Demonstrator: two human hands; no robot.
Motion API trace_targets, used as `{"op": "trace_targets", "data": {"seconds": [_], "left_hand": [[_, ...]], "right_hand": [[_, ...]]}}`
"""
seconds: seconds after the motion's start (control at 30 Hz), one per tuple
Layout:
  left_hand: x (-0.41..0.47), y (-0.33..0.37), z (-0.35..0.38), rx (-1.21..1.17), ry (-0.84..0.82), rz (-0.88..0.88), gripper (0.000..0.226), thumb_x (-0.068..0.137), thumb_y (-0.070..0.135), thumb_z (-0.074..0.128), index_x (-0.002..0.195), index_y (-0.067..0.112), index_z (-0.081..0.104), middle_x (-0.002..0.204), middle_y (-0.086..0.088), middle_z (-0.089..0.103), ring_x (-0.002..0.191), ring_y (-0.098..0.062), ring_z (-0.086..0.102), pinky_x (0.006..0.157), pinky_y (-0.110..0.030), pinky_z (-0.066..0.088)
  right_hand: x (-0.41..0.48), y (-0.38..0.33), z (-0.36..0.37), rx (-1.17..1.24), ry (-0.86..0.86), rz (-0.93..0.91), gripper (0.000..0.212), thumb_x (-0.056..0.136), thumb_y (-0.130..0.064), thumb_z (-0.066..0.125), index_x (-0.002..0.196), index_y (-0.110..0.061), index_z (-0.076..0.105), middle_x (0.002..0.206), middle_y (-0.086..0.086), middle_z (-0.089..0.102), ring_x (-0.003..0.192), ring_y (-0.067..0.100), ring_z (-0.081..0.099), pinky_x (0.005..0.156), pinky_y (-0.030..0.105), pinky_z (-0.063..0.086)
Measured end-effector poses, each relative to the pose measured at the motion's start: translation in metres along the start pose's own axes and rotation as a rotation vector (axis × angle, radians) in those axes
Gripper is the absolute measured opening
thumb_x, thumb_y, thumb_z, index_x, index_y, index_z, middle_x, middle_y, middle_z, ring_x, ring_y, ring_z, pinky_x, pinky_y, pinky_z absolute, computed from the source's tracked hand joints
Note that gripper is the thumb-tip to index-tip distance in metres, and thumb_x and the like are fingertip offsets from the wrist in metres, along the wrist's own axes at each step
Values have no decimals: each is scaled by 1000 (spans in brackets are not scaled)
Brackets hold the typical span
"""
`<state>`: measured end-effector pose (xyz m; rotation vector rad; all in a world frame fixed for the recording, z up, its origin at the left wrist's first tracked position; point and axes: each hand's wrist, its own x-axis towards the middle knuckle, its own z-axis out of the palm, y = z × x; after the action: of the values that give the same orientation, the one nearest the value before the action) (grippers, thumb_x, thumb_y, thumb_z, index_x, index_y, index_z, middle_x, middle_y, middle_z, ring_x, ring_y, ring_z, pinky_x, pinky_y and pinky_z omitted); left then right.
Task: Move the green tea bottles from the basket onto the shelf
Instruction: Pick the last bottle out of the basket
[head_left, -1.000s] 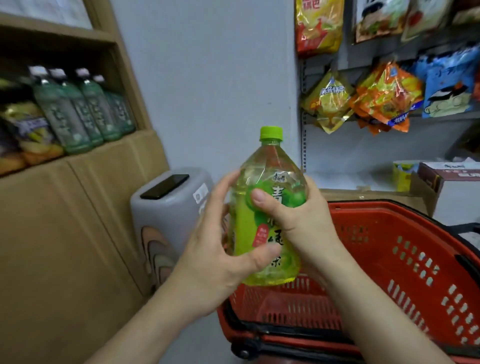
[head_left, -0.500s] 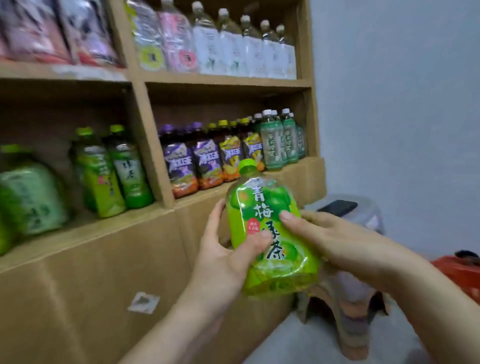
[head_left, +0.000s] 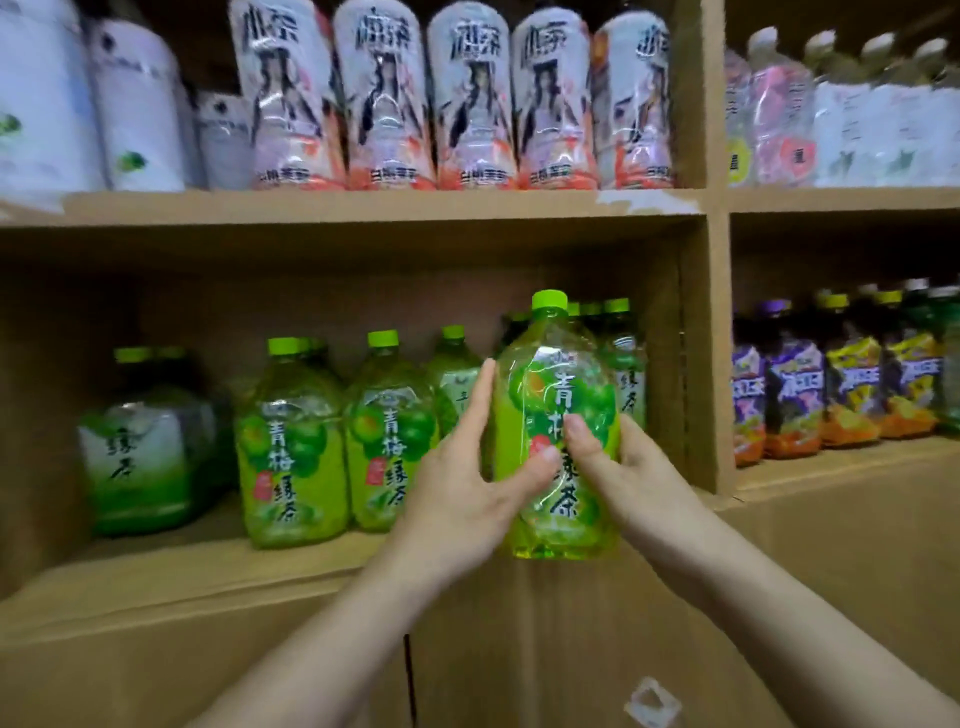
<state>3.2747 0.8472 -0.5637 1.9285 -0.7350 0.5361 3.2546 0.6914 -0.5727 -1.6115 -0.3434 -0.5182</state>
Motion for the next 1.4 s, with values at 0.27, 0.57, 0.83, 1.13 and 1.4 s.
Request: {"op": "trace_targets", "data": {"seconds": [0.27,0.57,0.83,1.13,1.4], "left_hand": [[12,-58,-59,756,216,46,79,73,72,53,143,49,22,158,9,13,144,-12,4,113,-50,11],[11,-92,-96,814,357,-48,98,62,63,72,144,45,22,159,-4,10,145,-26,5,108,-67,18],[9,-89,-122,351,485,-212,120,62,39,83,147,40,-2,160,-1,10,135,-18,30,111,-39,22],[12,-111,-139,-136,418,-396,112,44,30,87,141,30,31,116,2,63,102,-21,64,84,-45,55],[13,-123,-128,-48,490,-338,95,69,23,82,143,30,22,125,5,54,115,-19,54,97,-38,44]], "right_hand": [[41,38,46,-148,4,-55,61,75,-46,58,131,-28,42,116,-13,64,109,0,61,100,35,49],[76,66,44,-464,15,1,46,87,-45,57,124,-21,43,115,-2,63,108,19,59,95,42,48],[94,73,56,-635,146,16,46,84,-51,59,106,-11,51,107,8,59,97,25,56,80,36,47],[78,51,72,-729,58,148,114,78,-71,53,150,-17,-16,158,14,23,135,33,41,103,44,39],[77,56,96,-935,151,126,147,51,-84,57,144,-10,-30,160,17,5,126,35,49,89,44,50]]}}
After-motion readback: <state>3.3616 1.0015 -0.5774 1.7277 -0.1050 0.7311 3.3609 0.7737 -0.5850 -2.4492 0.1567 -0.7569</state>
